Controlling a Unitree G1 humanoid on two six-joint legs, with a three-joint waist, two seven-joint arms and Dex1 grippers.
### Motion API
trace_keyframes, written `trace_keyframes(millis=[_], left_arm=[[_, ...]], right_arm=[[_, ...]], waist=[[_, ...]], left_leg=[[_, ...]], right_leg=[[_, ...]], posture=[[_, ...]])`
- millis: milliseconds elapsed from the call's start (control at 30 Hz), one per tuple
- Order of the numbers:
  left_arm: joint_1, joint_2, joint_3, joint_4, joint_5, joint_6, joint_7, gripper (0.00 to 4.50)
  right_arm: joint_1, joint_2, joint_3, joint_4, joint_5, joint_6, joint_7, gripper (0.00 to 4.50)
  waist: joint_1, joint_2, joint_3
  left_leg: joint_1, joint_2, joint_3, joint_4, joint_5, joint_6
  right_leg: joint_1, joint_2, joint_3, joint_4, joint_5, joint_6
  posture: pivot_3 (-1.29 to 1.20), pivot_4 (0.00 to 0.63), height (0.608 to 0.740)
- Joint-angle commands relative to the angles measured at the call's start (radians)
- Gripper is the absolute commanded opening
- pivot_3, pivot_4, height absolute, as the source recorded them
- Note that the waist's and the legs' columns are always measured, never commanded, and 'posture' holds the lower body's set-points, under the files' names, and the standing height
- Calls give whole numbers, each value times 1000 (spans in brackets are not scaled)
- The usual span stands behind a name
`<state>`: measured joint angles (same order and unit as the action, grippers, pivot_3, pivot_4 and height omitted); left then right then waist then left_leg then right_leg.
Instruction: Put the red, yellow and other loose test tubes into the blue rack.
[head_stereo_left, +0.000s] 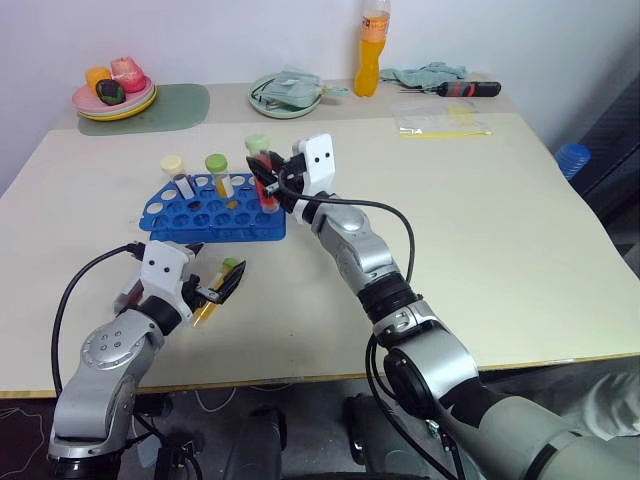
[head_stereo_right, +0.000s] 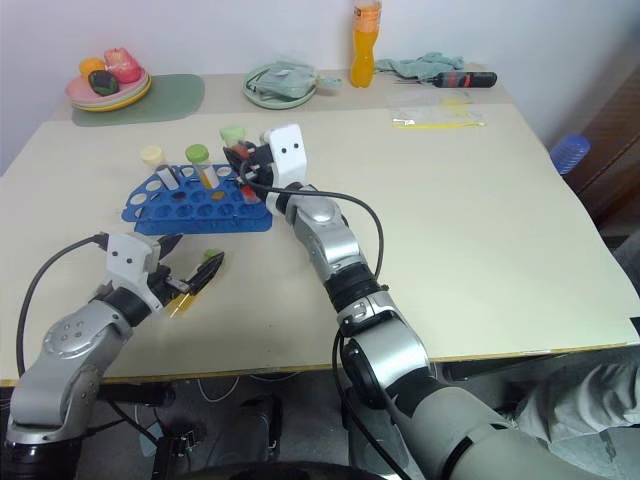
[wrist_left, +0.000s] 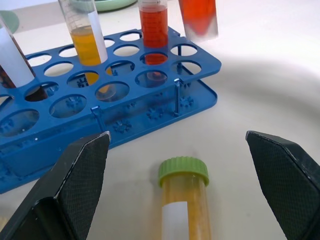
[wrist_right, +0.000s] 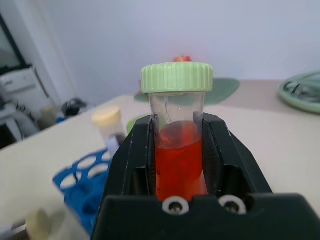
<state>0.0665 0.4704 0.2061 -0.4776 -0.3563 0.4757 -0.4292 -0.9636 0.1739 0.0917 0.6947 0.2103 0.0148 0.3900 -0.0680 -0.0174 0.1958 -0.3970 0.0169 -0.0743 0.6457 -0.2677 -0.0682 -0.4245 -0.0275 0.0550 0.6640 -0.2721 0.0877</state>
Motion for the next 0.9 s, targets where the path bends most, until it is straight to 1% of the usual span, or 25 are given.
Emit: trace_keyframes(millis=[33,433,600,900], left_arm=[[-2,6,18,-47,-6,2,9,4500],[-12,10,15,-40,-9,7,8,4500],[-4,7,15,-23,-4,-10,1,4500],[17,4,23,44,10,-79,-33,4500]], right_arm=[[14,91,30,-16,-8,-37,21,769],[-48,119,42,166,-45,-116,-34,769],[-75,130,36,226,-45,-152,-42,769],[-147,167,30,339,-50,-211,-57,769]], waist=[[0,0,0],[0,0,0],[1,0,0],[1,0,0]], left_leg=[[0,0,0,0,0,0],[1,0,0,0,0,0],[5,0,0,0,0,0],[6,0,-1,0,0,0]], right_leg=[[0,0,0,0,0,0],[2,0,0,0,0,0],[6,0,0,0,0,0],[7,0,0,0,0,0]], posture=[[0,150,740],[0,150,740],[0,150,740],[0,150,740]])
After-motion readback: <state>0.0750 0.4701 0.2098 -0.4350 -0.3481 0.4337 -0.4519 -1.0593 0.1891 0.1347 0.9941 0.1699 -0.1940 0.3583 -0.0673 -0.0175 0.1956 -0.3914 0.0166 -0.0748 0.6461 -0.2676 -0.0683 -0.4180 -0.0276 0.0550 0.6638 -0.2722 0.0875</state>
